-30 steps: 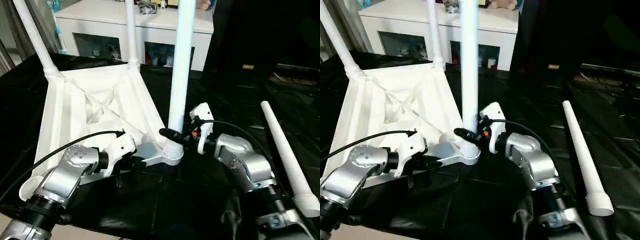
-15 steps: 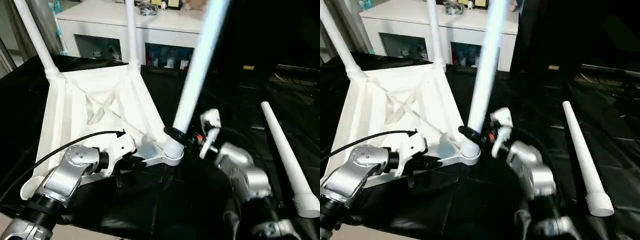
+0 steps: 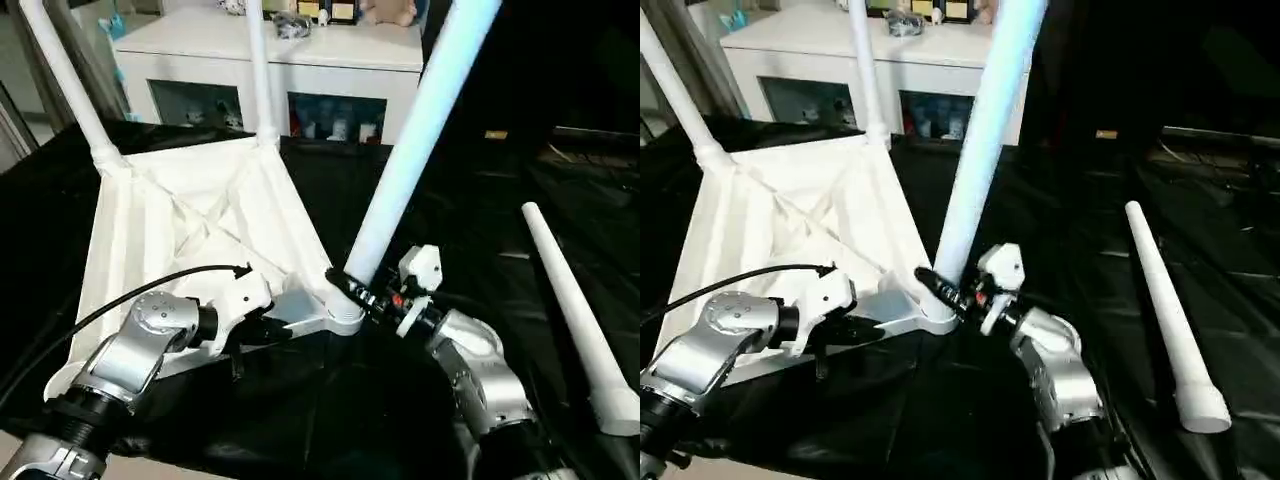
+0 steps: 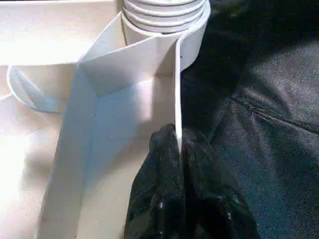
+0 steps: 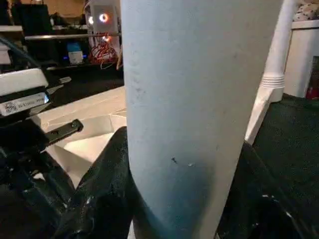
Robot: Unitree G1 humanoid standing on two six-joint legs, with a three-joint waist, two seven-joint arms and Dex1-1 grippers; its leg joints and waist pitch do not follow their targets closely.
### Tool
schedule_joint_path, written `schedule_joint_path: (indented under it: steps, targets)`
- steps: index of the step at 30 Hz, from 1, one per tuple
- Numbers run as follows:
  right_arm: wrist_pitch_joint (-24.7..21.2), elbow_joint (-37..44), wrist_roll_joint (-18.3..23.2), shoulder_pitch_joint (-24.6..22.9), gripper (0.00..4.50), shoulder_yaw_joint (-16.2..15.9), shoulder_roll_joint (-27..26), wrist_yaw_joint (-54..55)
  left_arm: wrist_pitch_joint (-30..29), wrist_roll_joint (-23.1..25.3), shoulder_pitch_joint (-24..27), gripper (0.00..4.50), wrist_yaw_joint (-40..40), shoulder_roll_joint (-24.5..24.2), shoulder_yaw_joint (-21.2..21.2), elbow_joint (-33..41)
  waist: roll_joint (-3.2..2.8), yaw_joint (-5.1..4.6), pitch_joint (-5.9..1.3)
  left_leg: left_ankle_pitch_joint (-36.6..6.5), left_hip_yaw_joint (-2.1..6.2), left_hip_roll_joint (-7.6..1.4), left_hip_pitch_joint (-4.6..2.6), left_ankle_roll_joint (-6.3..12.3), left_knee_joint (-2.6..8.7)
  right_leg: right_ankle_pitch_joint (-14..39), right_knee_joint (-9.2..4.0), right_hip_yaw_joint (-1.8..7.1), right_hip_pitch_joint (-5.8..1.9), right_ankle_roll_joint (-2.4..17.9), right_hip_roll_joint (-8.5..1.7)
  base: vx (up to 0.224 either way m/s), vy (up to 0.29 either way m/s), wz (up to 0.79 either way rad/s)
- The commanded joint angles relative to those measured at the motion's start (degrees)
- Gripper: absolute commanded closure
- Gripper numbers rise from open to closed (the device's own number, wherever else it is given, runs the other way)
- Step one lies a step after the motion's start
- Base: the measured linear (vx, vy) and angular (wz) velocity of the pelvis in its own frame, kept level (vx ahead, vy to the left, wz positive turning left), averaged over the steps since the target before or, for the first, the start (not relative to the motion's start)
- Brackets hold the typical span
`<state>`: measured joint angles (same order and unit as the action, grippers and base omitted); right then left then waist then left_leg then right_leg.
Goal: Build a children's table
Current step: Insert table leg to table base
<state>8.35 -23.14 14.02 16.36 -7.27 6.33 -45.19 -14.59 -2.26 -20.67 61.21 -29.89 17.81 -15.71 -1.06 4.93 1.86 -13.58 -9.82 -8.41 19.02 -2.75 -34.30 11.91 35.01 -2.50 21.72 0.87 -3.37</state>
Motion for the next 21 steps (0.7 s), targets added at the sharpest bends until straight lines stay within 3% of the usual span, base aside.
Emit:
schedule_joint_path:
  steps: [1, 2, 3, 5, 6, 8, 9, 10, 12, 13, 20, 21]
  targets:
    - [-3.1, -3.1, -2.8, -1.5, 2.67, -2.7, 0.3, -0.4, -0.8, 1.8, 0.6, 4.5, -0.2, 0.3, 2.0, -1.2, -0.14, -0.21, -1.49, -14.7, 2.22, -4.98, 0.35, 0.68, 5.77, 20.9, -5.3, 3.74, -1.25, 10.5, -5.88, 0.0, 0.0, 0.0]
    - [-3.9, -3.4, -3.0, -1.1, 2.67, -3.2, 0.3, -0.6, -0.7, 1.8, 0.8, 4.5, -0.2, 0.2, 2.0, -1.2, 0.41, -0.26, -1.46, -14.6, 2.1, -5.02, 0.27, 0.94, 5.8, 21.0, -5.41, 3.72, -1.17, 10.5, -5.85, 0.0, 0.0, 0.0]
    - [-4.2, -3.6, -3.1, -0.8, 2.67, -3.4, 0.4, -0.8, -0.7, 1.9, 0.9, 4.5, -0.2, 0.2, 2.0, -1.2, 0.15, -0.18, -1.44, -14.6, 2.17, -4.99, 0.23, 0.92, 5.79, 21.2, -5.29, 3.73, -1.11, 10.5, -5.85, 0.0, 0.0, 0.0]
    - [-6.2, -4.2, -2.9, 0.4, 2.67, -3.6, 0.1, -0.9, -1.0, 2.1, 1.1, 4.5, -0.4, -0.1, 2.2, -0.9, 0.69, -0.3, -1.33, -15.3, 2.23, -5.01, 0.36, 0.97, 5.97, 23.9, -5.56, 3.7, -1.07, 9.8, -5.92, 0.0, 0.0, 0.0]
    - [-6.6, -4.3, -2.8, 0.6, 2.67, -3.6, 0.0, -0.9, -1.1, 2.1, 1.2, 4.5, -0.4, -0.1, 2.2, -0.9, 0.53, -0.29, -1.24, -16.4, 2.36, -5.07, 0.26, 0.67, 6.05, 25.8, -5.68, 3.75, -0.84, 9.3, -6.0, 0.0, 0.0, 0.0]
    - [-8.2, -5.0, -2.2, 2.0, 2.67, -3.3, -0.2, -0.6, -1.3, 2.3, 1.4, 4.5, -0.5, -0.3, 2.3, -0.5, 1.05, -0.36, -1.17, -18.1, 2.4, -5.12, 0.1, 0.2, 6.17, 28.5, -6.0, 3.77, -0.63, 8.3, -6.04, 0.0, 0.0, 0.0]
    - [-8.2, -5.0, -2.2, 2.0, 2.67, -3.3, -0.2, -0.6, -1.3, 2.3, 1.4, 4.5, -0.5, -0.3, 2.3, -0.5, 0.97, -0.32, -1.16, -18.8, 2.6, -5.15, 0.08, -0.08, 6.26, 29.9, -6.03, 3.82, -0.51, 7.8, -6.2, 0.0, 0.0, 0.0]
    - [-9.6, -5.3, -1.4, 2.8, 2.67, -2.7, -0.5, -0.7, -1.5, 2.6, 1.6, 4.5, -0.5, -0.6, 2.5, -0.3, 1.44, -0.45, -1.11, -19.3, 2.65, -5.2, 0.14, -0.28, 6.35, 30.6, -6.1, 3.82, -0.44, 7.3, -6.17, 0.0, 0.0, 0.0]
    - [-10.2, -5.5, -1.2, 3.4, 2.67, -2.4, -0.5, -0.8, -1.8, 2.8, 1.6, 4.5, -0.5, -0.7, 2.6, -0.1, 1.33, -0.45, -1.12, -19.7, 2.68, -5.25, 0.11, -0.58, 6.44, 30.4, -6.18, 3.86, -0.29, 7.0, -6.19, 0.0, 0.0, 0.0]
    - [-10.7, -5.6, -1.2, 3.7, 2.67, -2.4, -0.4, -1.0, -2.0, 3.0, 1.7, 4.5, -0.4, -0.9, 2.8, 0.0, 1.75, -0.54, -1.1, -19.8, 2.63, -5.23, 0.12, -0.49, 6.46, 30.4, -6.24, 3.88, -0.27, 6.8, -6.13, 0.0, 0.0, 0.0]
    - [-12.1, -6.6, -1.8, 5.1, 2.67, -2.6, 0.6, -2.2, -4.2, 3.7, 1.6, 4.5, 1.1, -1.9, 4.2, 0.7, 1.98, -1.19, -0.83, -22.8, 3.01, -5.25, 0.03, -1.24, 6.57, 34.6, -6.61, 3.9, 0.11, 5.9, -6.41, 0.0, 0.0, 0.0]
    - [-12.2, -6.5, -1.8, 4.9, 2.67, -2.8, 0.8, -2.8, -4.5, 3.9, 1.3, 4.5, 1.2, -1.9, 4.2, 0.3, 1.54, -1.32, -0.81, -23.1, 3.07, -5.2, 0.03, -1.25, 6.57, 34.9, -6.68, 3.94, 0.22, 5.8, -6.35, 0.0, 0.0, 0.0]
